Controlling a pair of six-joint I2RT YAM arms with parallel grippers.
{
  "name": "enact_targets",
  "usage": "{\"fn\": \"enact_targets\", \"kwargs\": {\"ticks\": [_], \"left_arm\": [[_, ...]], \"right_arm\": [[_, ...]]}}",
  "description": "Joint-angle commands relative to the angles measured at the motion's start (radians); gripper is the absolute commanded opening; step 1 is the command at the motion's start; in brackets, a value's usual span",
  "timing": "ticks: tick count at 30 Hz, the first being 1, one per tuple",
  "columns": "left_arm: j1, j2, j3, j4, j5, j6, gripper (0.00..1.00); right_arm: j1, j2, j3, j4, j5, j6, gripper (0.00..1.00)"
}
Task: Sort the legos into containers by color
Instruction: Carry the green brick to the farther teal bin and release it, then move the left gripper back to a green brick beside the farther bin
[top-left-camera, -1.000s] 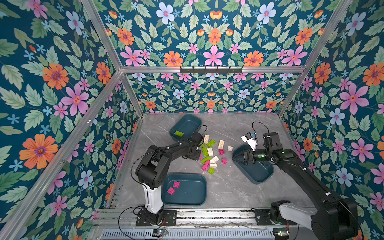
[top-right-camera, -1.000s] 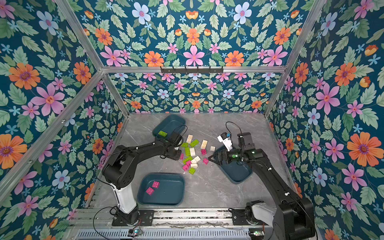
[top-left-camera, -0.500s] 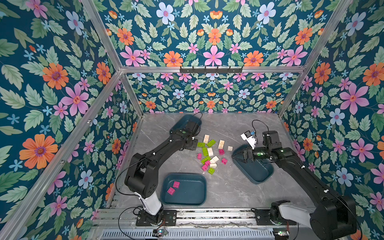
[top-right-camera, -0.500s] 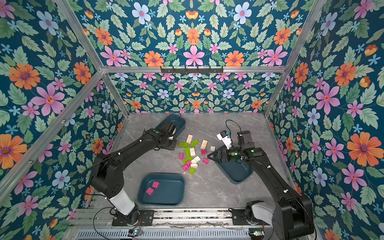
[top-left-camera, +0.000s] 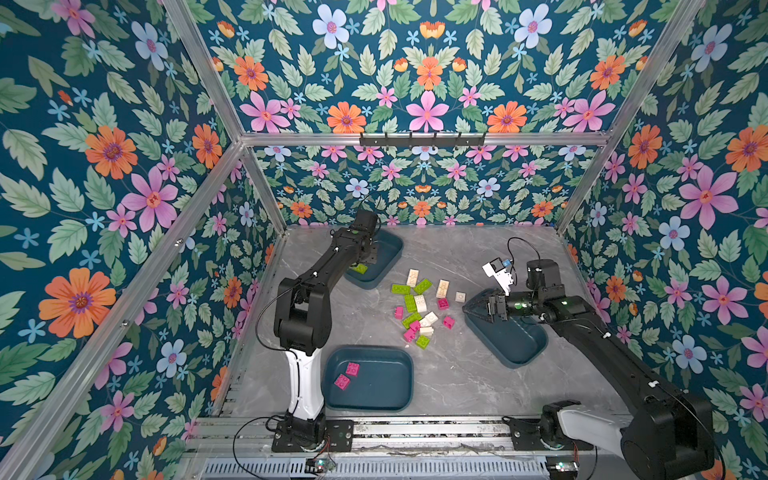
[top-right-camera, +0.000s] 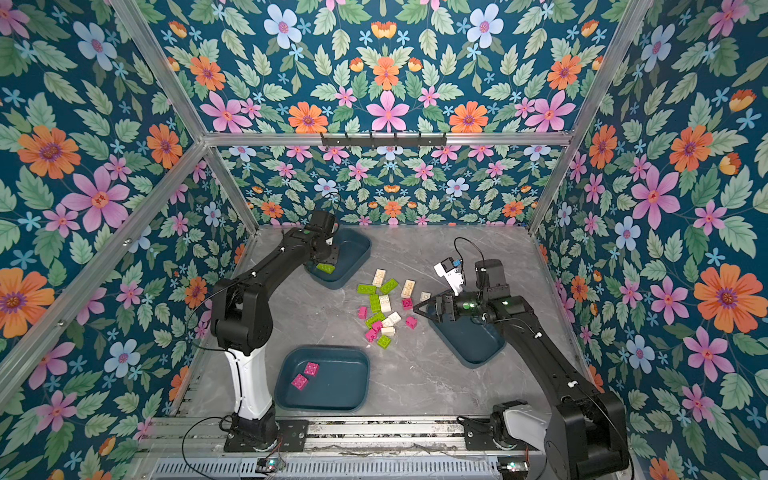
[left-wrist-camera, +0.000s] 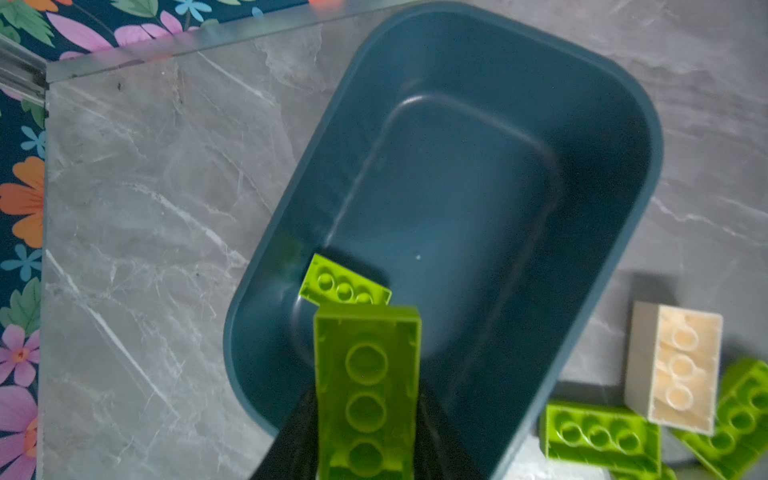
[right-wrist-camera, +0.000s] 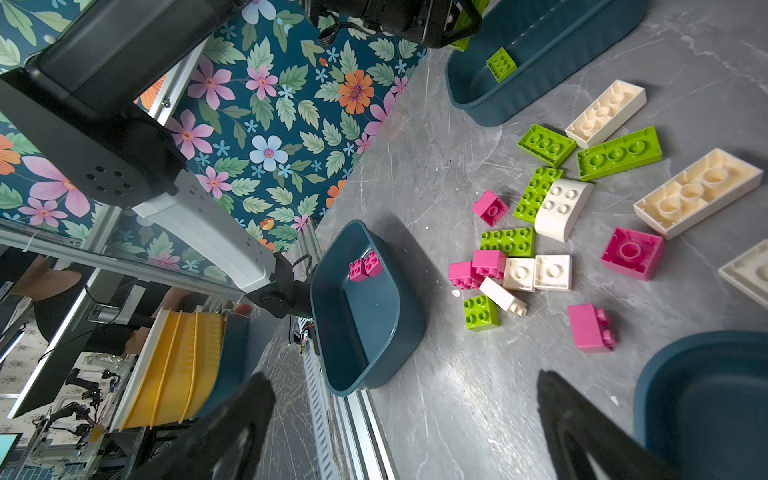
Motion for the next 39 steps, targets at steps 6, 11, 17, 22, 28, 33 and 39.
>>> {"fn": "enact_targets", "kwargs": {"ticks": [6, 11, 17, 22, 28, 33, 39], "left_arm": [[0.013, 0.140, 0.113, 0.106, 0.024, 0.131, 0.37], [0.030, 0.208, 0.166, 0.115, 0.038, 0.166, 0.38], [0.031, 0.243, 0.174, 0.128, 0.009, 0.205, 0.47], [0.032, 0.243, 0.173, 0.113, -0.037, 0.212, 0.56], [0.028, 0.169, 0.155, 0.064, -0.018, 0.186, 0.64], [0.009, 0.041, 0.067, 0.019, 0.043, 0.140, 0.69], [-0.040, -0.177, -0.163, 0.016, 0.141, 0.039, 0.72]], "right_arm": [[0.002, 0.006, 0.002, -0.007, 0.003, -0.007, 0.99], [0.001, 0.011, 0.007, -0.034, 0.014, -0.025, 0.99], [0.002, 0.030, 0.016, -0.036, 0.014, -0.026, 0.99], [0.001, 0.038, 0.024, -0.044, 0.016, -0.031, 0.99], [0.001, 0.036, 0.031, -0.054, 0.018, -0.037, 0.99], [0.002, 0.031, 0.028, -0.055, 0.017, -0.037, 0.99], [0.002, 0.022, 0.025, -0.058, 0.009, -0.041, 0.99]]}}
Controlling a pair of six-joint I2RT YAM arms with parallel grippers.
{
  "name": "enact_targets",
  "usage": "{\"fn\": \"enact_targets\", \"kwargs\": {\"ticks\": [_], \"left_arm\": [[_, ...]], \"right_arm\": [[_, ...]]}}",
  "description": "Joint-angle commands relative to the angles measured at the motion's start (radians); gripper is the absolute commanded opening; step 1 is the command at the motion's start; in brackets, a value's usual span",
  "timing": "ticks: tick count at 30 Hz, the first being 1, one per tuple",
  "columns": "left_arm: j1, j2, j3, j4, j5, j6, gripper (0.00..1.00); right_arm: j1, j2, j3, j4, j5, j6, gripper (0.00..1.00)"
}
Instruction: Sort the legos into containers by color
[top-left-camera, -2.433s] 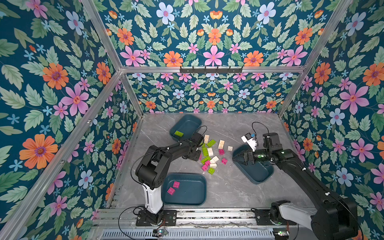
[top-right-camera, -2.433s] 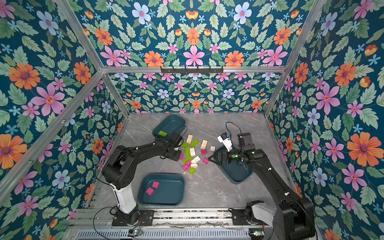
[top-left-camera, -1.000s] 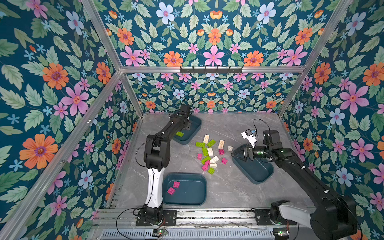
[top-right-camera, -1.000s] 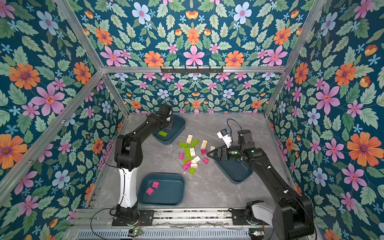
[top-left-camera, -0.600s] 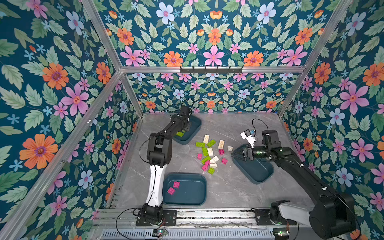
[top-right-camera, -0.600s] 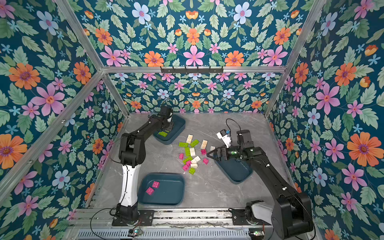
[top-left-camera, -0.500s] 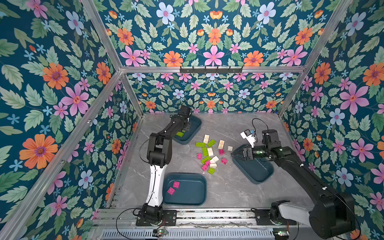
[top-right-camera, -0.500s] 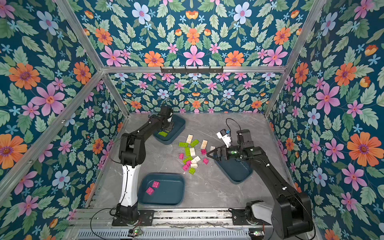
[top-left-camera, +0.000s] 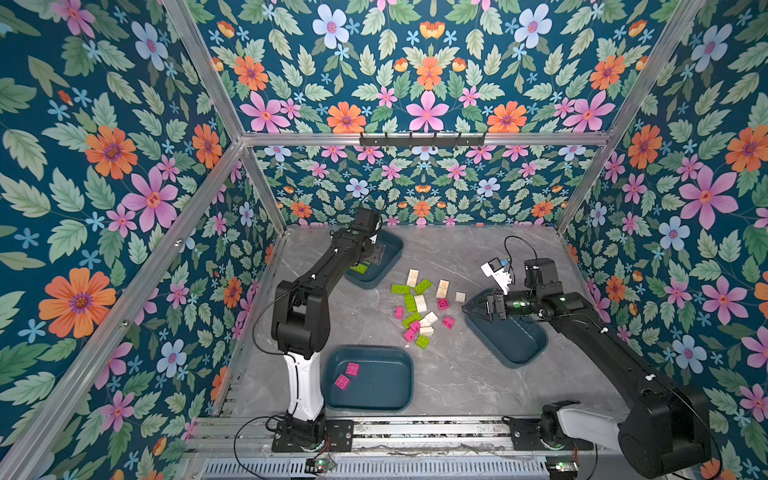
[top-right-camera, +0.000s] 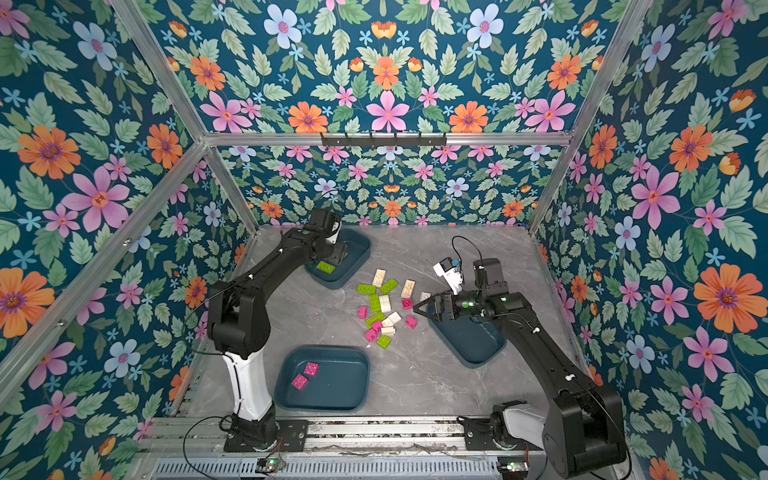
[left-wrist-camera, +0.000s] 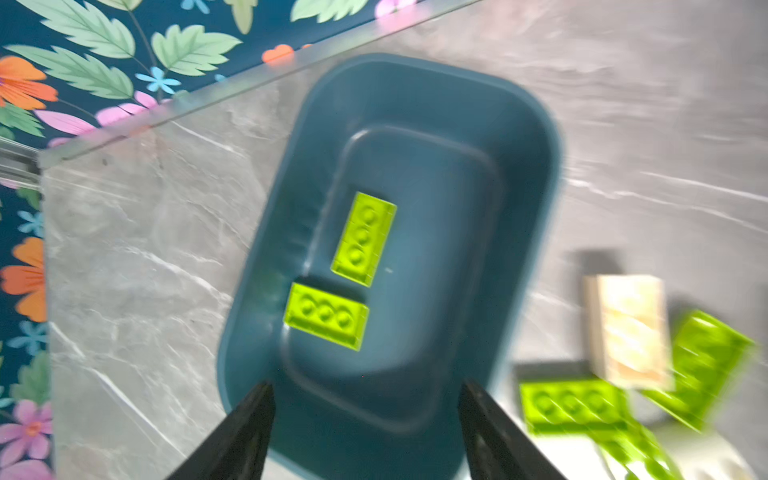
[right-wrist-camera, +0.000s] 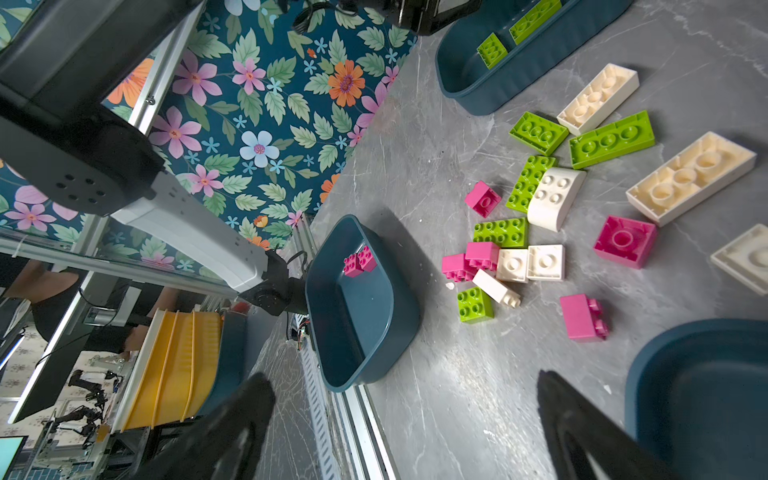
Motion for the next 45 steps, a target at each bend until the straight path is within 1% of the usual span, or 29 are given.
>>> {"fn": "enact_targets", "kwargs": {"ticks": [1, 4, 6, 10, 11, 12, 13, 15, 17, 21, 24, 28, 33, 36, 45], "left_arm": [[-0.032, -0.095, -0.099, -0.027, 0.070, -0.100, 0.73], [-0.086, -0.171, -0.185, -0.025, 0.073, -0.194, 0.73], [-0.122, -0.199, -0.221, -0.019, 0.041, -0.269, 0.73], [-0.186, -0.209, -0.276, 0.022, 0.057, -0.465, 0.73], [-0.200, -0.208, -0.287, 0.036, 0.032, -0.499, 0.73], [-0.215, -0.204, -0.295, 0.047, -0.001, -0.560, 0.74], [-0.220, -0.195, -0.304, 0.057, -0.009, -0.616, 0.74], [-0.226, -0.172, -0.301, 0.054, -0.049, -0.728, 0.74], [-0.232, -0.144, -0.287, 0.055, -0.052, -0.810, 0.74], [-0.241, -0.084, -0.252, 0.018, -0.084, -1.020, 0.74], [-0.243, -0.029, -0.202, -0.040, -0.108, -1.127, 0.74], [-0.254, 0.033, -0.135, -0.060, -0.126, -1.198, 0.74], [-0.257, 0.118, -0.062, -0.138, -0.139, -1.289, 0.73], [-0.260, 0.155, -0.028, -0.128, -0.121, -1.314, 0.73], [-0.258, 0.256, 0.061, -0.164, -0.138, -1.389, 0.72]], "right_arm": [[0.000, -0.008, 0.000, -0.008, -0.005, -0.020, 0.99], [0.001, -0.007, -0.002, -0.010, -0.006, -0.024, 0.99], [0.001, -0.008, -0.001, -0.009, -0.009, -0.022, 0.99], [0.000, -0.013, -0.005, -0.007, -0.010, -0.023, 0.99], [0.001, -0.014, -0.005, -0.006, -0.010, -0.023, 0.99], [0.000, -0.019, -0.009, -0.005, -0.009, -0.021, 0.99], [0.000, -0.025, -0.014, 0.001, -0.010, -0.018, 0.99], [0.000, -0.031, -0.019, 0.001, -0.008, -0.017, 0.99], [0.001, -0.037, -0.023, 0.000, -0.004, -0.018, 0.99], [0.000, -0.047, -0.036, 0.004, -0.002, -0.018, 0.99], [0.000, -0.051, -0.046, 0.005, -0.001, -0.016, 0.99], [-0.001, -0.058, -0.056, 0.011, 0.005, -0.017, 0.99], [0.000, -0.053, -0.065, 0.014, 0.005, -0.021, 0.99], [0.001, -0.047, -0.067, 0.016, 0.004, -0.023, 0.99], [-0.001, -0.026, -0.066, 0.023, -0.003, -0.034, 0.99]]}}
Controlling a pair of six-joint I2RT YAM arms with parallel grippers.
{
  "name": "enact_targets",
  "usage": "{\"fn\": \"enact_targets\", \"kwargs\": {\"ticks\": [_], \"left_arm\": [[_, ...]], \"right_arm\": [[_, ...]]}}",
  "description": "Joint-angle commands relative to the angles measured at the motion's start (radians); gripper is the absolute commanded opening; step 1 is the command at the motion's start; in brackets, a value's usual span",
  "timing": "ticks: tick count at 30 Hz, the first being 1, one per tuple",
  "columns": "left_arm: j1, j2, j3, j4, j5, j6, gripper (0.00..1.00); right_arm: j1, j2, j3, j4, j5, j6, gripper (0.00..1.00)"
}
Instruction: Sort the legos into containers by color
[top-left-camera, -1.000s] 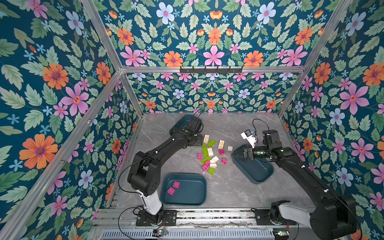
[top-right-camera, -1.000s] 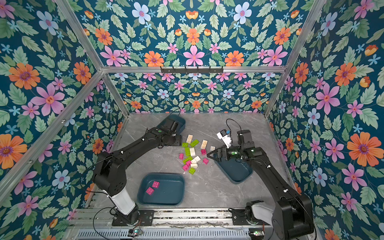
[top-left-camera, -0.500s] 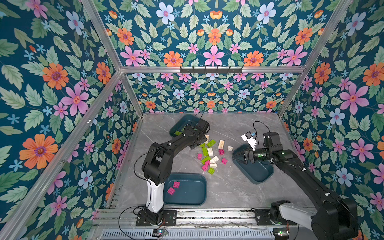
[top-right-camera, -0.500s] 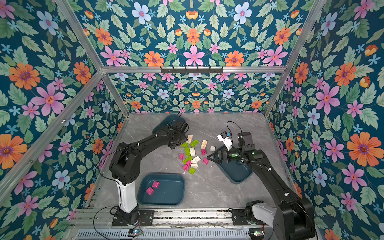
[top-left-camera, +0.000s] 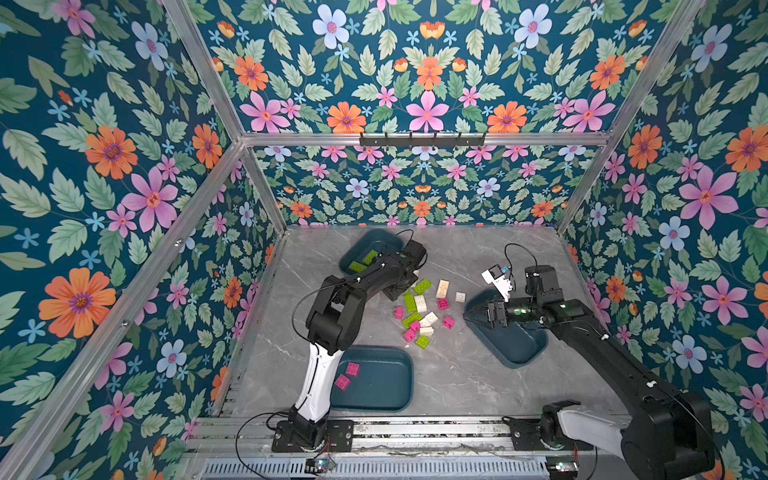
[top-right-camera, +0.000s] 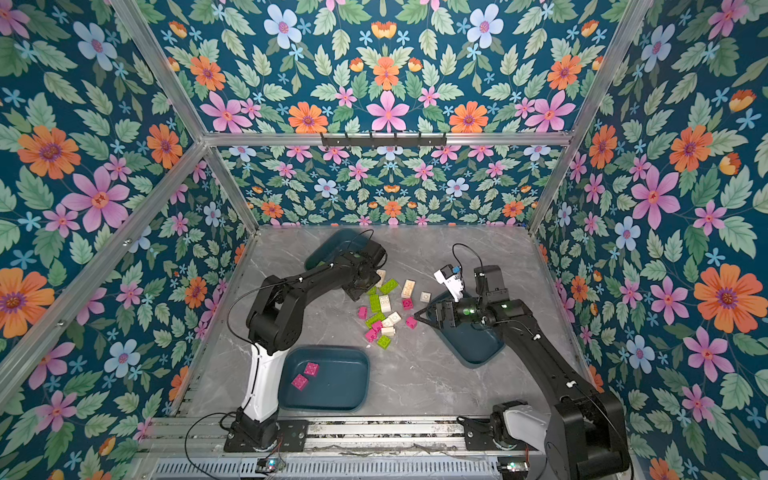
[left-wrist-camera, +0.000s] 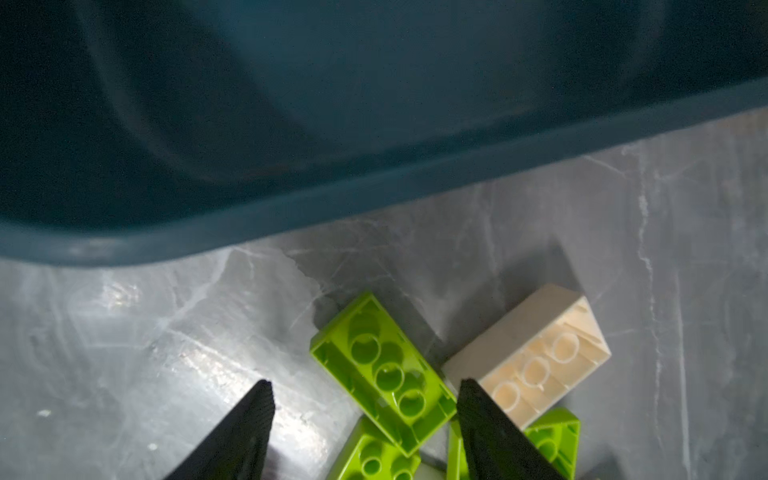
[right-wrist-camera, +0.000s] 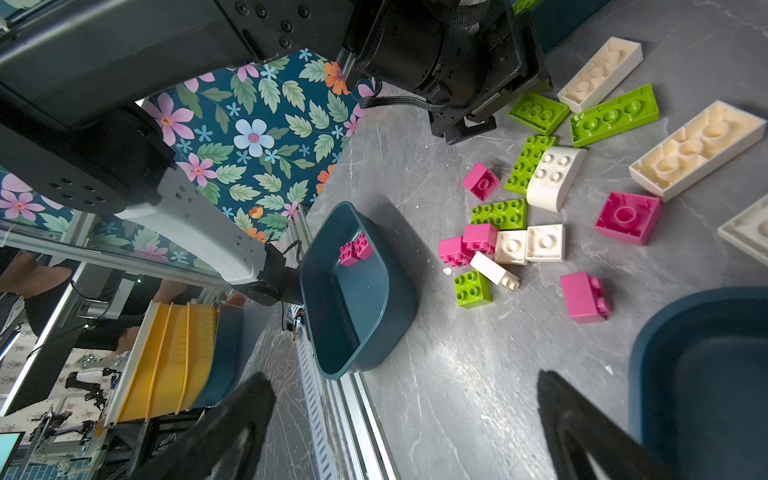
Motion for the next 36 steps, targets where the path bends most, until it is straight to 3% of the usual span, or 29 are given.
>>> {"fn": "enact_targets", "kwargs": {"ticks": [1, 17, 31, 36], "left_arm": [[0.002, 0.030, 0.034, -0.053, -0.025, -0.052, 0.71], [0.009, 0.132, 0.140, -0.159, -0.033, -0.078, 0.64], [0.003, 0.111, 0.100, -0.226, 0.003, -0.027, 0.53], [0.003, 0.108, 0.099, -0.222, 0.013, -0.018, 0.58]], "right_arm": [[0.001, 0.009, 0.002, 0.012, -0.008, -0.015, 0.99], [0.001, 0.037, 0.017, 0.009, -0.018, -0.027, 0.99], [0.002, 0.039, 0.008, 0.026, -0.026, -0.019, 0.99], [0.000, 0.027, 0.010, 0.015, -0.024, -0.027, 0.99]]}}
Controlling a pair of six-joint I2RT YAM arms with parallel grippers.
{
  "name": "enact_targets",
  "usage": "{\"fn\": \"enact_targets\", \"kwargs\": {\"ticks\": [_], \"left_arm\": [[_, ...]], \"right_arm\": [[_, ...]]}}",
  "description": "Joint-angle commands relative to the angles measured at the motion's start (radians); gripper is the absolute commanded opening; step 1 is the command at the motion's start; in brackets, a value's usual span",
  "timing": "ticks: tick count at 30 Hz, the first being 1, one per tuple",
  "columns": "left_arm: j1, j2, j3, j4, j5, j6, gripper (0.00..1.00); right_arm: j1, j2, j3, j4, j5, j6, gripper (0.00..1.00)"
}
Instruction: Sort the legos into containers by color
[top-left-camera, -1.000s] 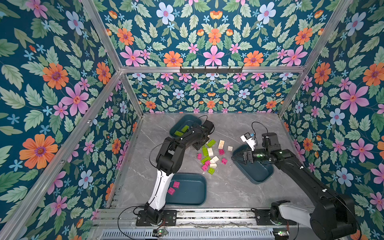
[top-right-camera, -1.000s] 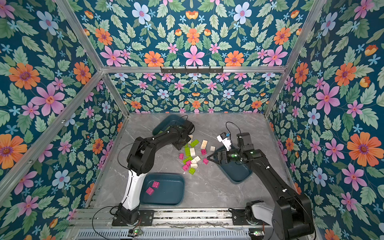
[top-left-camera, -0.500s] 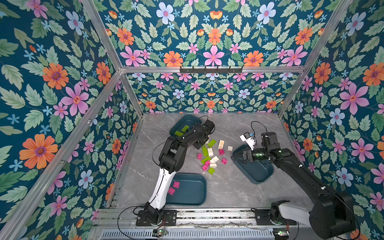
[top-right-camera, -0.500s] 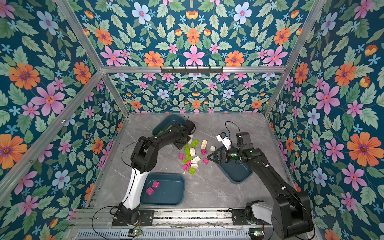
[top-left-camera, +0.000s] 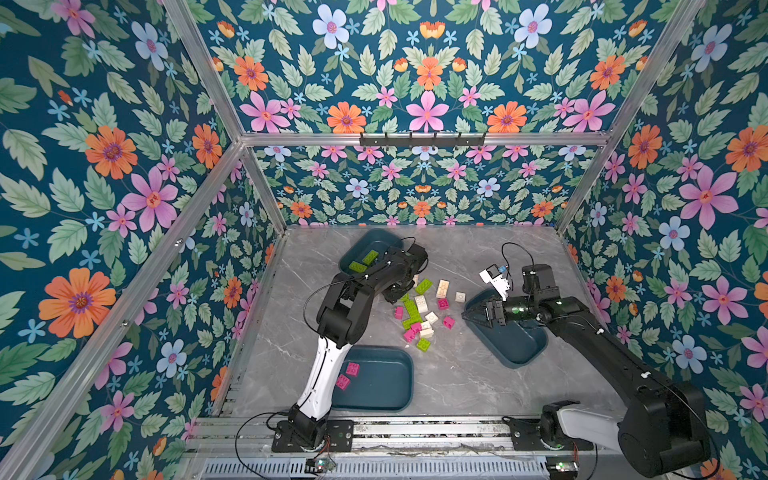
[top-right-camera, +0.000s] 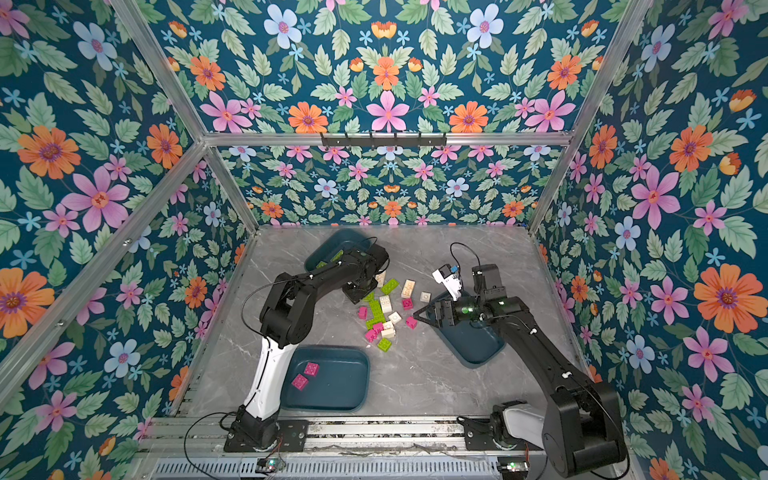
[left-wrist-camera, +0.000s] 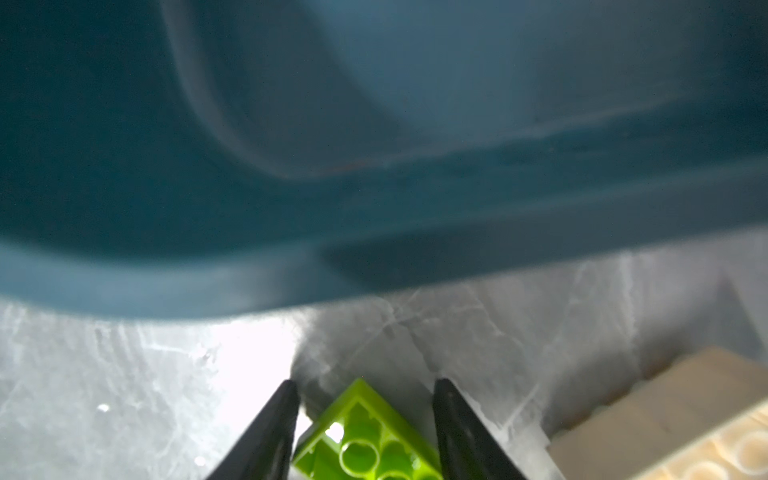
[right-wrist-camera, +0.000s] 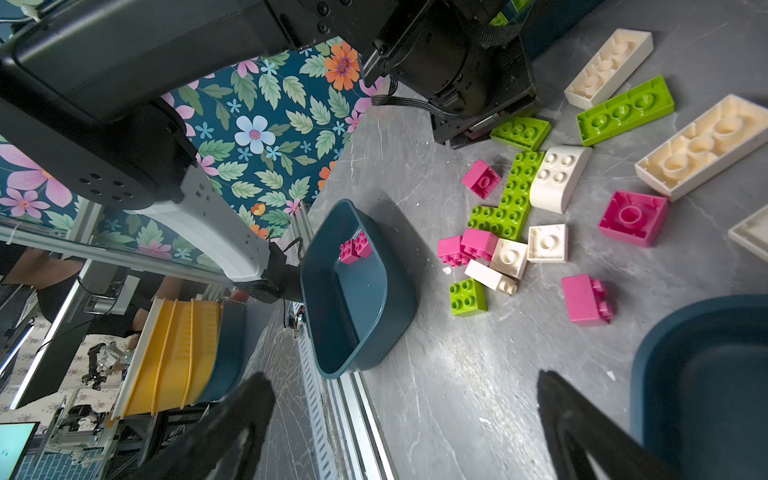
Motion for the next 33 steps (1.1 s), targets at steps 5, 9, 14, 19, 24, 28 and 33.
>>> {"fn": "enact_targets", "kwargs": {"ticks": [5, 9, 14, 19, 24, 28, 33], "left_arm": [[0.000, -0.028, -0.014, -0.005, 0.004, 0.077, 0.61], [0.000, -0.054, -0.013, -0.031, -0.005, 0.085, 0.62], [-0.003, -0.093, -0.014, 0.003, -0.041, 0.172, 0.69], [-0.006, -0.167, -0.089, 0.151, -0.039, 0.525, 0.68], [0.002, -0.288, -0.237, 0.285, 0.088, 1.060, 0.65], [0.062, -0.341, -0.262, 0.250, 0.284, 1.380, 0.64], [0.112, -0.323, -0.225, 0.114, 0.518, 1.743, 0.70]], "right_arm": [[0.001, -0.006, -0.001, 0.007, -0.010, -0.016, 0.99], [0.000, 0.000, -0.001, 0.014, -0.011, -0.016, 0.99], [0.001, 0.004, 0.000, 0.021, -0.015, -0.014, 0.99], [0.001, -0.006, 0.004, 0.007, -0.012, -0.021, 0.99], [0.000, -0.013, 0.002, -0.006, -0.005, -0.030, 0.99], [0.001, -0.018, -0.002, -0.014, -0.002, -0.030, 0.99], [0.000, -0.023, -0.004, -0.021, 0.001, -0.030, 0.99]]}}
